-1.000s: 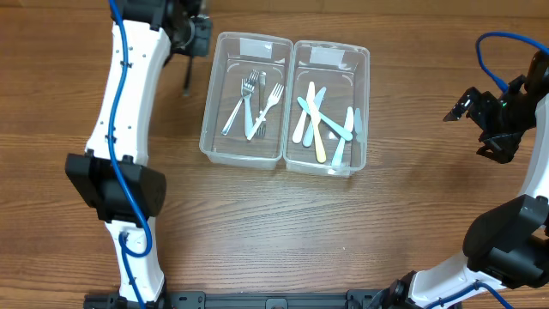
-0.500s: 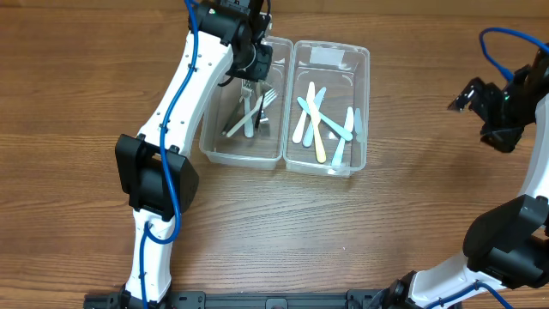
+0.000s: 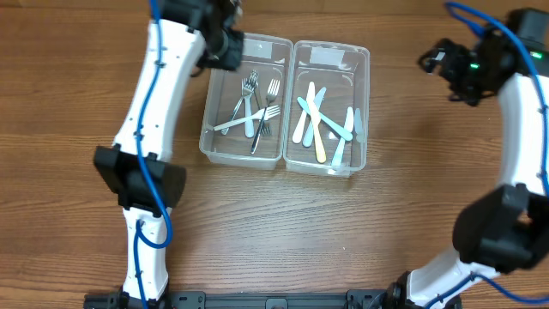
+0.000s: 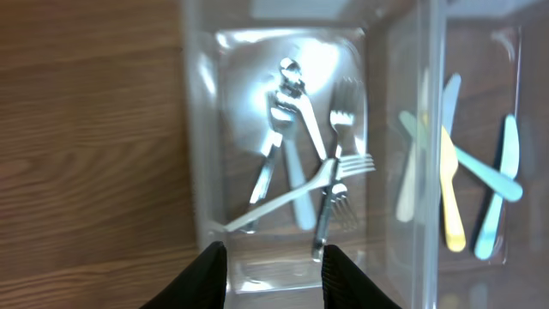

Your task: Pack container

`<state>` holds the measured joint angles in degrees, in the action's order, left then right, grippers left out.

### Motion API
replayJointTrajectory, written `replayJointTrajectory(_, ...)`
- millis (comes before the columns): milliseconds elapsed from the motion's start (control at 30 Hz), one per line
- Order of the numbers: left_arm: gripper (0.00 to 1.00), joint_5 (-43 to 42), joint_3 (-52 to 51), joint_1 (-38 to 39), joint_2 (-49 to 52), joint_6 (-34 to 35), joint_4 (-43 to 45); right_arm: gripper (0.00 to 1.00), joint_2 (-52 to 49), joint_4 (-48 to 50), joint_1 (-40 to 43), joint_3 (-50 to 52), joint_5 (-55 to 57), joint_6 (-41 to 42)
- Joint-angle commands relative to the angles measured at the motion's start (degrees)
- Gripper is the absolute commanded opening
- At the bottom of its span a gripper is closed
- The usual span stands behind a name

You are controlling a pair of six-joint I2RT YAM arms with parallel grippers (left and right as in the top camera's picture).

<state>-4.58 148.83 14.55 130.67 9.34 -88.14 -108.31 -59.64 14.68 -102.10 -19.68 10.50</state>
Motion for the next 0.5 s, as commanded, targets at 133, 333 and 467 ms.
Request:
replayJointTrajectory(133, 0.41, 0.68, 7.45, -10.82, -0.35, 1.03, -8.55, 0.35, -10.95, 3.06, -3.08, -0.07, 0.85, 5.2)
replayJointTrajectory(333, 0.42, -4.02, 7.13, -16.85, -0.35, 1.03, -8.66, 0.24, -14.23, 6.95, -5.66, -0.07, -6.36, 5.53)
replayJointTrajectory(467, 0.44, -4.02, 7.13, -18.69, -0.35, 0.98, -8.68, 0.27, -15.17, 8.39, -8.96, -0.07, -6.34, 6.05)
